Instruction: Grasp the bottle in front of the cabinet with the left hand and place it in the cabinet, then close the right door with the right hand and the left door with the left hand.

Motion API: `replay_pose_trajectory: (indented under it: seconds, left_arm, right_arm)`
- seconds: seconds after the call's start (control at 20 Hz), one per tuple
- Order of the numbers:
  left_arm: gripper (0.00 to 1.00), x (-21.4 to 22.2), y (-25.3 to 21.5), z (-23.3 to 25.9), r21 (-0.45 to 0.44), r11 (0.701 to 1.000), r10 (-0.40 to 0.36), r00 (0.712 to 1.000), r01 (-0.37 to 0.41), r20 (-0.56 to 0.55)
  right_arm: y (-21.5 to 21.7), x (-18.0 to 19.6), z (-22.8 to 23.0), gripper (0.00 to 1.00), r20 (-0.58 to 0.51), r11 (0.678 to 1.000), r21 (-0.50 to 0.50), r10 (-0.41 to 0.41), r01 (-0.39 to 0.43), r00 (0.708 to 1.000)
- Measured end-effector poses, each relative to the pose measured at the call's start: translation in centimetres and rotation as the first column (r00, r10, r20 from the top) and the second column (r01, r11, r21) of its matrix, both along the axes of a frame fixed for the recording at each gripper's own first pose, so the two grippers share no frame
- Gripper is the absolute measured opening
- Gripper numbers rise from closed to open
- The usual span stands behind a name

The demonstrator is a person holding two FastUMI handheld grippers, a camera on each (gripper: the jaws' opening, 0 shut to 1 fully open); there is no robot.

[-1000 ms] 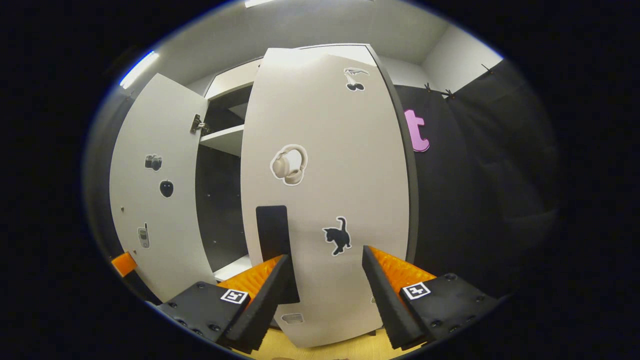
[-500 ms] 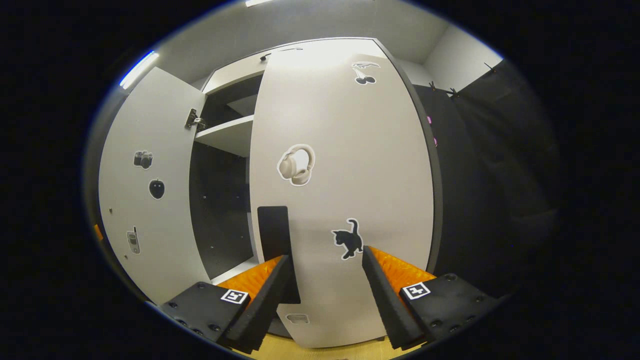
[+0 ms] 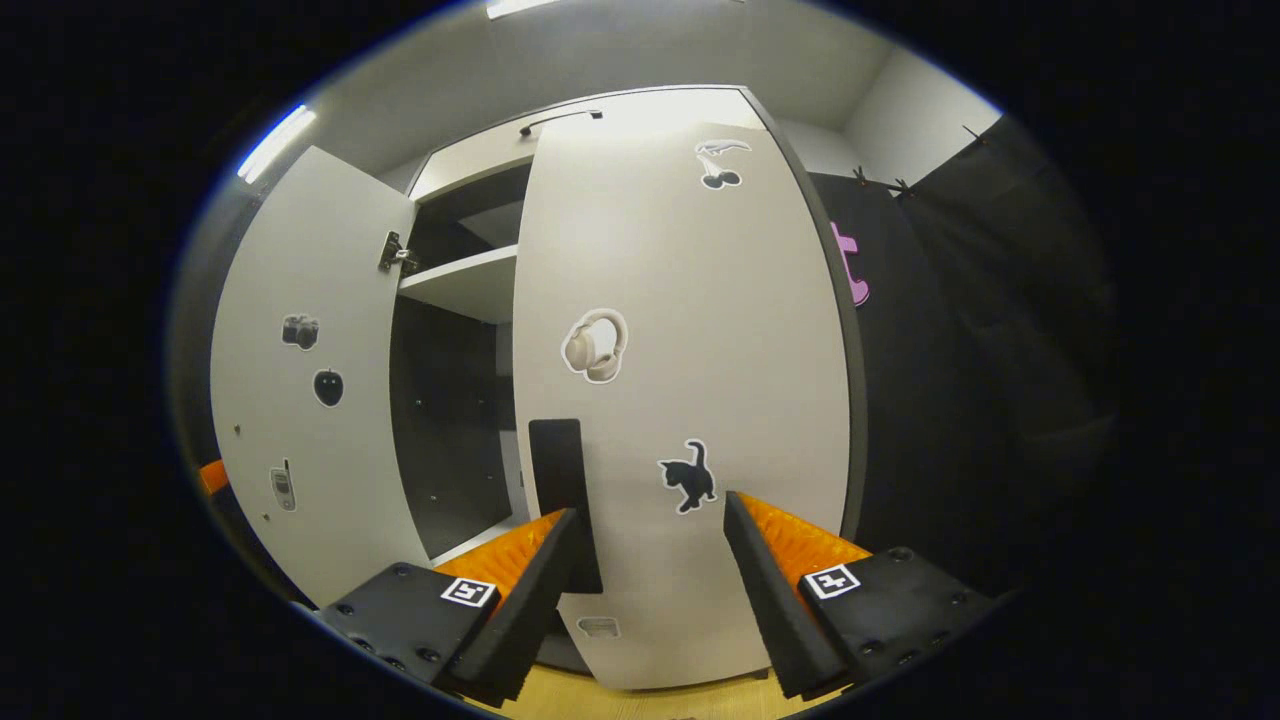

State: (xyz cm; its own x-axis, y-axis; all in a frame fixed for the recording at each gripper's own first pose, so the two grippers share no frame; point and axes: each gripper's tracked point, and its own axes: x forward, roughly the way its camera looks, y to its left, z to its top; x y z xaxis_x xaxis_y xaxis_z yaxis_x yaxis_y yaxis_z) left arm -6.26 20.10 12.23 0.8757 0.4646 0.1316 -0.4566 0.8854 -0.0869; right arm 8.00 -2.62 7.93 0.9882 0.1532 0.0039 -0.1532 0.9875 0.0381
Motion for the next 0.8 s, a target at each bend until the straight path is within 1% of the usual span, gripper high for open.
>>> replay_pose_trajectory:
  seconds: [0.15, 0.25, 0.3, 0.35, 0.45, 0.5, 0.6, 0.7, 0.8]
  left_arm:
    - [0.95, 2.0, 1.7, -0.4, 0.013, 1.0, 0.014, 1.0, -0.014, -0.011]
    - [0.95, 3.3, 1.8, -0.2, 0.029, 1.0, 0.007, 1.0, -0.007, -0.008]
    - [0.95, 3.7, 1.9, -0.2, 0.037, 0.999, 0.004, 1.0, -0.004, -0.011]
    - [0.95, 3.7, 1.9, 0.6, 0.053, 0.999, -0.001, 1.0, 0.0, 0.016]
    - [0.95, 3.9, 1.6, 0.5, 0.069, 0.998, -0.01, 1.0, 0.01, 0.0]
    - [0.95, 4.3, 1.3, 0.6, 0.079, 0.996, -0.029, 1.0, 0.03, -0.012]
    - [0.93, 4.8, 0.0, 0.5, 0.068, 0.994, -0.079, 0.997, 0.08, -0.024]
    - [0.92, 5.1, -2.0, -0.2, 0.024, 0.99, -0.139, 0.99, 0.139, -0.029]
    - [0.93, 5.7, -4.4, -0.9, -0.029, 0.979, -0.2, 0.979, 0.2, -0.03]
  right_arm:
    - [-2.2, -2.4, -0.2, 0.96, -0.005, 0.999, -0.016, -0.029, 0.029, 1.0]
    - [-3.6, -3.6, -0.1, 0.96, 0.006, 0.998, -0.021, -0.054, 0.054, 0.999]
    - [-4.3, -4.1, -0.1, 0.96, 0.01, 0.997, -0.026, -0.069, 0.069, 0.998]
    - [-5.0, -4.6, -0.1, 0.96, 0.015, 0.996, -0.031, -0.082, 0.083, 0.996]
    - [-6.1, -5.4, -0.1, 0.96, 0.02, 0.993, -0.037, -0.108, 0.109, 0.994]
    - [-6.5, -5.7, -0.3, 0.96, 0.017, 0.992, -0.033, -0.12, 0.121, 0.993]
    - [-7.0, -6.3, -0.6, 0.96, 0.006, 0.991, -0.011, -0.133, 0.133, 0.991]
    - [-7.7, -6.7, -0.9, 0.96, -0.004, 0.989, 0.005, -0.147, 0.147, 0.989]
    - [-8.5, -7.2, -1.0, 0.96, -0.007, 0.986, 0.003, -0.166, 0.166, 0.986]
